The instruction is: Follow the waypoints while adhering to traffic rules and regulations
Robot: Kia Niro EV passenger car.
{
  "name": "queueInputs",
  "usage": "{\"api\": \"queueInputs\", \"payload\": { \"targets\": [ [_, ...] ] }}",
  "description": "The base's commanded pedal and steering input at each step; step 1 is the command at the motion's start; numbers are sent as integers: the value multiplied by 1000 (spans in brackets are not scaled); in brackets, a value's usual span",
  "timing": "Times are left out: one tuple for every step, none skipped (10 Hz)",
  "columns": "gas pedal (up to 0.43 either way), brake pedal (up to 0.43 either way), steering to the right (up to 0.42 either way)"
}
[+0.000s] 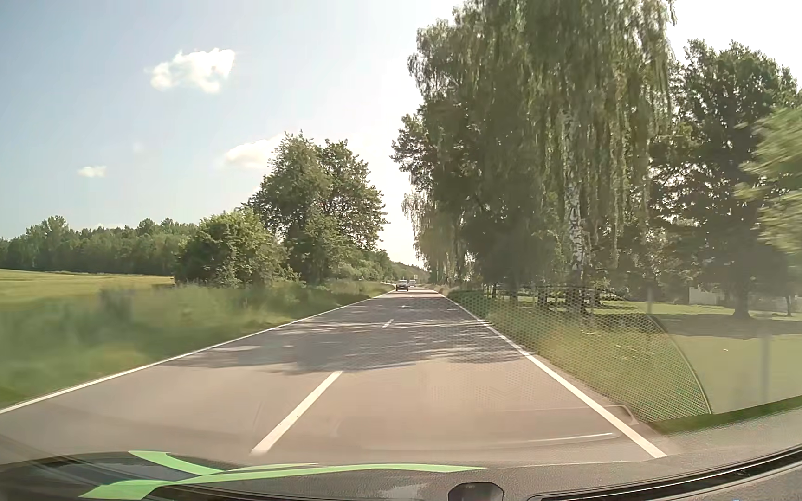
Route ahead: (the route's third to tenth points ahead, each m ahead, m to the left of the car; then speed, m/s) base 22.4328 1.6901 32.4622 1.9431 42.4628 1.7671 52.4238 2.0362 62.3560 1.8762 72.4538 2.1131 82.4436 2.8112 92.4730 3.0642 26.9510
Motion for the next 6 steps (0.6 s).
{"api": "queueInputs", "payload": {
  "targets": [
    [0,0,-4],
    [0,0,-4],
    [0,0,-4],
    [0,0,-4],
    [0,0,-4],
    [0,0,-4]
  ]
}}
